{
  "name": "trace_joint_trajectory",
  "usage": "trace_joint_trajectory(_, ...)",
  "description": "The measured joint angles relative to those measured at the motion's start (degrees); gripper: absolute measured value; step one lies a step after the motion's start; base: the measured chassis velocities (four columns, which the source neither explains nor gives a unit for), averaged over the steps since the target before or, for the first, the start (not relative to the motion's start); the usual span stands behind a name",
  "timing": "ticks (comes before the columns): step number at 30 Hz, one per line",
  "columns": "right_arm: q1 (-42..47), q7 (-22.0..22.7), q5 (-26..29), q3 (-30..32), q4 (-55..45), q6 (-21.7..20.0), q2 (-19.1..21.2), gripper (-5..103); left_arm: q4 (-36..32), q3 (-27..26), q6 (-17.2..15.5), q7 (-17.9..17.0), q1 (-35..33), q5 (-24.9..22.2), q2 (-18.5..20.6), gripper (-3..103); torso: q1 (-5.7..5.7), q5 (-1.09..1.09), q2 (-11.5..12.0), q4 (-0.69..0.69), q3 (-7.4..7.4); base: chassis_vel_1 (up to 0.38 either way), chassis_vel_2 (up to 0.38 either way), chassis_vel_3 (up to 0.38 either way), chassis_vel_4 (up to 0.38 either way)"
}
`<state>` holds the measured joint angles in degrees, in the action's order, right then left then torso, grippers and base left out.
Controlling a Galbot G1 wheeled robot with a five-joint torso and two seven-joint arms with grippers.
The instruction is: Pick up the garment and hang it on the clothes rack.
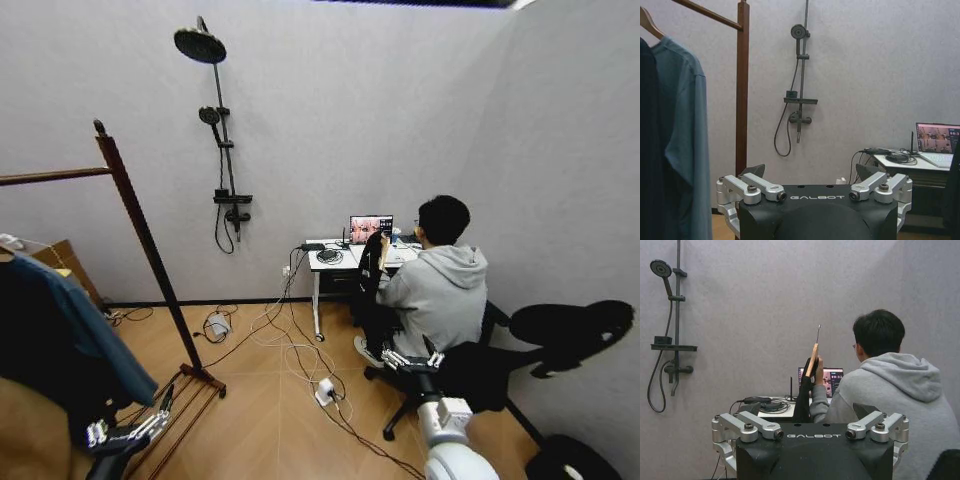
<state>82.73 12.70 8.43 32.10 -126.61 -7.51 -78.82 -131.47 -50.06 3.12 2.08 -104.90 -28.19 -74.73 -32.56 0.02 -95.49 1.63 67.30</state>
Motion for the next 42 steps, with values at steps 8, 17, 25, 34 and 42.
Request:
trace_joint_trajectory(8, 0.3, 0.0, -0.4, -0.2, -0.3, 0.0, -0.2, 100, 0.0, 0.0, 0.0, 0.0, 0.0, 0.0, 0.0, 100, -0.01, -0.03, 0.0, 0.00, 0.00, 0.199, -0.229, -0.234, 0.205)
trace_joint_trajectory(17, 0.4, 0.0, -0.4, -0.3, -0.6, 0.0, -0.2, 100, 0.0, 0.0, 0.0, 0.0, 0.0, 0.0, 0.0, 100, -0.03, -0.02, 0.0, -0.01, 0.01, 0.191, -0.186, -0.189, 0.176)
trace_joint_trajectory(25, 0.6, 0.0, -0.5, -0.5, -0.6, 0.1, -0.3, 100, 0.0, 0.0, 0.0, 0.0, 0.0, 0.0, 0.0, 100, -0.03, -0.01, 0.0, -0.02, 0.01, 0.187, -0.189, -0.188, 0.180)
trace_joint_trajectory(34, 0.3, 0.0, -0.6, -0.5, -0.4, 0.1, -0.4, 100, 0.0, 0.0, 0.0, 0.0, 0.0, 0.0, 0.0, 100, -0.02, -0.03, 0.0, -0.02, 0.01, 0.179, -0.166, -0.167, 0.164)
trace_joint_trajectory(42, 0.0, -0.1, -0.6, -0.6, 0.1, 0.1, -0.4, 100, 0.0, 0.0, 0.0, 0.0, 0.0, 0.0, 0.0, 100, -0.03, -0.03, 0.0, -0.01, 0.01, 0.174, -0.179, -0.178, 0.172)
